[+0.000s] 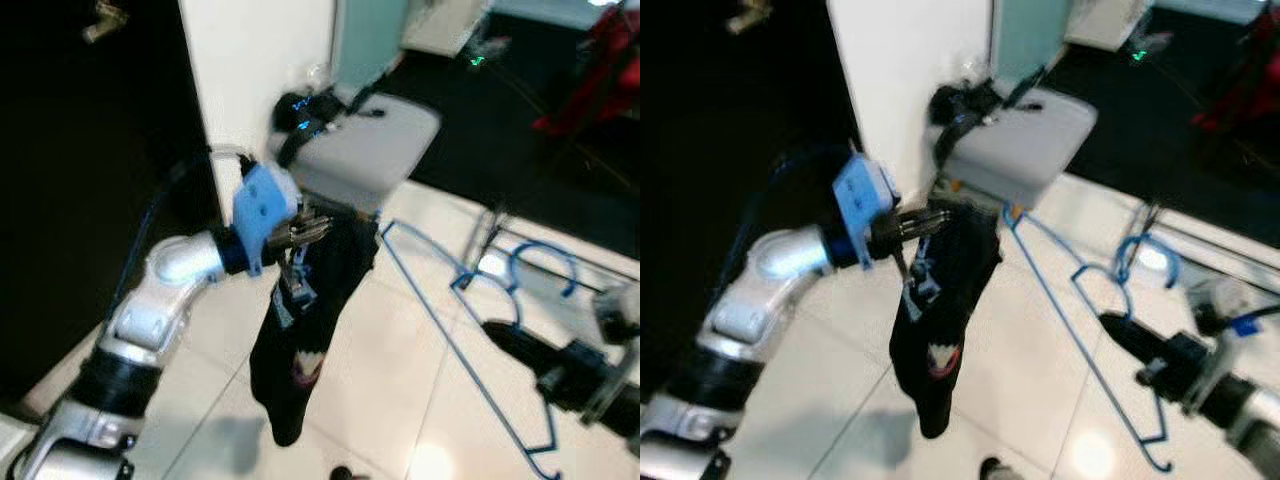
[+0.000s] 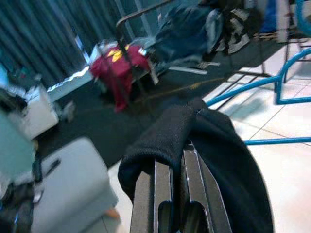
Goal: Hang hanger
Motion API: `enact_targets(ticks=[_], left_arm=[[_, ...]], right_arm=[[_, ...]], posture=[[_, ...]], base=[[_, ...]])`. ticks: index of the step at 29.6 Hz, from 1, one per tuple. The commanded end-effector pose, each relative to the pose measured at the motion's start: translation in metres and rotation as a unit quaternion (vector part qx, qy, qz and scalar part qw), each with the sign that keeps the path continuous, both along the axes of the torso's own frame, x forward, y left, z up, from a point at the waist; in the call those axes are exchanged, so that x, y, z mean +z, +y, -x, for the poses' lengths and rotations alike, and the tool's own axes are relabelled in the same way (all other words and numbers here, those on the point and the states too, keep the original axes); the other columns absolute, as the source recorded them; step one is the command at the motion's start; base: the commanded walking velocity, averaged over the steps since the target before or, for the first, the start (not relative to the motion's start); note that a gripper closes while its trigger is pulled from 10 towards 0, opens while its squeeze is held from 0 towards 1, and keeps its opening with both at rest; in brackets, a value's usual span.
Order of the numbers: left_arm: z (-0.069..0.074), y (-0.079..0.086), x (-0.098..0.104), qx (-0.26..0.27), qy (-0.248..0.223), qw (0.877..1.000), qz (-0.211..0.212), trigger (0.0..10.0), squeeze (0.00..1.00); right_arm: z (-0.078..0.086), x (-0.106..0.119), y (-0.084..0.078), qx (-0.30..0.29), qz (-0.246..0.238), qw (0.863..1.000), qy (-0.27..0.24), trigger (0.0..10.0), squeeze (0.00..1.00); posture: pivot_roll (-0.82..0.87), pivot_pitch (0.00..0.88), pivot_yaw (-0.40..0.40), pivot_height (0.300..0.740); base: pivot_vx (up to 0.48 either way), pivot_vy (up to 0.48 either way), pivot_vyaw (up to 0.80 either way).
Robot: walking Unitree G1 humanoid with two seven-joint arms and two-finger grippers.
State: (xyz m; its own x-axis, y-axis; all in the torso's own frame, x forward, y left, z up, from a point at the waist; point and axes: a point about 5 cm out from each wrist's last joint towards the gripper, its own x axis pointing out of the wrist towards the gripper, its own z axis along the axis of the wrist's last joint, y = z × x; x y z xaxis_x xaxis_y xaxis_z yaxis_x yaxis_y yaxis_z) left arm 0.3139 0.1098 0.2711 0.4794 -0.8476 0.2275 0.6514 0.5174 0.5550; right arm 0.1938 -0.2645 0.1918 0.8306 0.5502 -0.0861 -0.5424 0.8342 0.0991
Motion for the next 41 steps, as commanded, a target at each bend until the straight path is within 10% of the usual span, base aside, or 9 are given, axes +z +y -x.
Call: enact_targets(ticks=[1, 14, 19, 26, 41], left_arm=[[-0.001, 0.002, -0.004, -0.006, 0.006, 1.000, -0.011, 10.0, 0.00], [-0.031, 0.025, 0.049, 0.117, -0.043, 0.988, 0.090, 10.0, 0.00], [-0.007, 0.024, 0.067, -0.058, -0.044, 0.986, 0.149, 10.0, 0.00], [0.017, 0.034, 0.068, -0.221, -0.023, 0.972, 0.081, 10.0, 0.00], [0.022, 0.052, 0.074, -0.264, -0.007, 0.964, 0.020, 10.0, 0.00]], right_arm=[[0.003, 0.000, 0.002, 0.016, -0.014, 1.000, 0.008, 10.0, 0.00], [0.044, 0.003, 0.024, 0.151, -0.120, 0.981, 0.028, 10.0, 0.00], [0.051, 0.012, 0.012, 0.142, -0.190, 0.971, -0.010, 10.0, 0.00], [0.057, 0.016, 0.007, 0.143, -0.215, 0.966, -0.030, 10.0, 0.00], [0.065, 0.029, 0.001, 0.189, -0.186, 0.964, -0.020, 10.0, 0.00]], posture=[[-0.05, 0.169, 0.010, 0.740], [-0.06, 0.181, 0.019, 0.740], [-0.07, 0.186, 0.023, 0.740], [-0.07, 0.187, 0.024, 0.740], [-0.07, 0.189, 0.021, 0.740]], base=[[0.000, 0.000, -0.78], [0.000, 0.000, 0.00], [0.000, 0.000, 0.00], [0.000, 0.000, 0.00], [0.000, 0.000, 0.00]])
